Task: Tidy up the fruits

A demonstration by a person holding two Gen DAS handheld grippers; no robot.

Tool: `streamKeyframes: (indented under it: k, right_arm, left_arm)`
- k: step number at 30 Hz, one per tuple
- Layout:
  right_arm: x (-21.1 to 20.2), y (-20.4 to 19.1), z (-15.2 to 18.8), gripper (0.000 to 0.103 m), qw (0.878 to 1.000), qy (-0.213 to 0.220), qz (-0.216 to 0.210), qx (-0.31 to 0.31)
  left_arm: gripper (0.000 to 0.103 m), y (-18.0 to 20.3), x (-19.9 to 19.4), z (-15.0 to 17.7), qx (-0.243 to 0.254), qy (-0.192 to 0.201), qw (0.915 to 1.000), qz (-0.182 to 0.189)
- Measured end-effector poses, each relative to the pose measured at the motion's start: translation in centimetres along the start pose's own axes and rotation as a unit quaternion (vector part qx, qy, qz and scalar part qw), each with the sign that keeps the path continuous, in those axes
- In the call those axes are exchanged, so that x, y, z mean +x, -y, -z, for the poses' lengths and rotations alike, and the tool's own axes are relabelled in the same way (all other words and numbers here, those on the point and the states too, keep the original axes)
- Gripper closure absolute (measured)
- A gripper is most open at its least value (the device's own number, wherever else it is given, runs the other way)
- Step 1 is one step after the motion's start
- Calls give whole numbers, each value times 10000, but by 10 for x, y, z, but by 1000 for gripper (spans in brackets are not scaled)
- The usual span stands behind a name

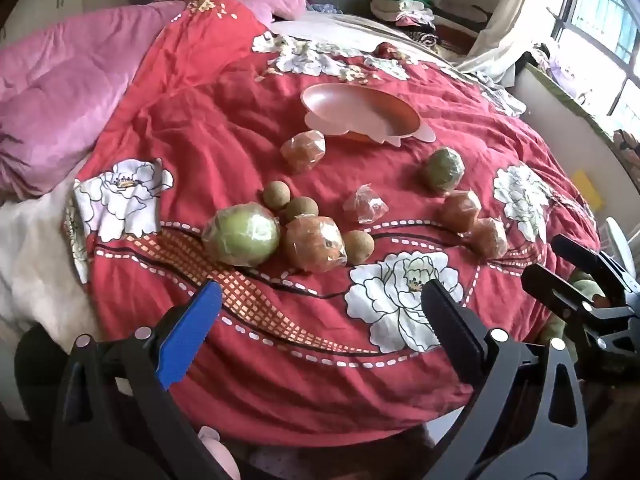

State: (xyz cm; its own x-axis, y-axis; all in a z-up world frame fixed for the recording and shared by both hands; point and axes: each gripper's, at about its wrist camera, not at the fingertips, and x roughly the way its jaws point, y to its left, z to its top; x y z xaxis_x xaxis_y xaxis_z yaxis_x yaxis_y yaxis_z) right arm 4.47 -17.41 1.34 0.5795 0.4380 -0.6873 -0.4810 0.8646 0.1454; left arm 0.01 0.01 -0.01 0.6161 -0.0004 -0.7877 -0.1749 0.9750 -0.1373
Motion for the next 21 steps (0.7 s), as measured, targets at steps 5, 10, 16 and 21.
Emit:
streamKeyframes:
  k: [5, 10, 16, 21]
  right_arm:
    - [0, 0, 0, 4, 10000, 35, -18, 7]
    - [0, 0, 0, 4, 10000, 37, -14, -4]
    - [0, -1, 0, 4, 10000, 48, -7, -18]
    - [0, -1, 0, 4, 10000, 40, 3, -16]
  left_arm:
    - [9, 0, 0, 0, 3, 49, 10000, -11]
    - [9, -3, -4, -3, 13, 70, 10000, -31]
    - [9, -4, -6, -3, 8, 91, 9999, -46]
    - [9, -2, -5, -3, 12, 95, 9999, -62]
